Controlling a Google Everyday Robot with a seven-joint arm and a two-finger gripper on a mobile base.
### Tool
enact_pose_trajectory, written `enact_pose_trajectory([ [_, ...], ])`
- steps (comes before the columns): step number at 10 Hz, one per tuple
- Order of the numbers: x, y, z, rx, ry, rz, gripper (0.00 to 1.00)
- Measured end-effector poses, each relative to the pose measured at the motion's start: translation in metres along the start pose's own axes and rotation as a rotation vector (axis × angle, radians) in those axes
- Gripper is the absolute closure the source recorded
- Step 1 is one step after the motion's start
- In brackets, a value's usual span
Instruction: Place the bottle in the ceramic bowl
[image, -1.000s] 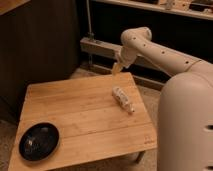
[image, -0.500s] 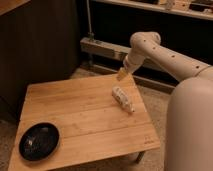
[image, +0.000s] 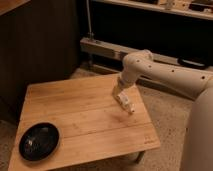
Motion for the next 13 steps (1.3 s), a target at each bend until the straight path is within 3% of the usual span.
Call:
enact_pose_trajectory([
  [3,-0.01,-0.008,0.015,0.052,-0.016,0.003,0.59],
  [5,-0.023,-0.037,0.022,0.079,-0.027,0.032,0.79],
  [6,-0.027,-0.051,0.023,0.091,-0.03,0.046,0.81],
  [7,-0.029,-0.059,0.024,0.1,-0.031,0.057,0.78],
  [10,-0.021,-0.064,0.023,0.115,-0.027,0.083,0.51],
  [11,-0.013,-0.065,0.022,0.116,-0.021,0.092,0.37],
  [13,-0.004,-0.066,0.024,0.112,-0.015,0.105,0.24],
])
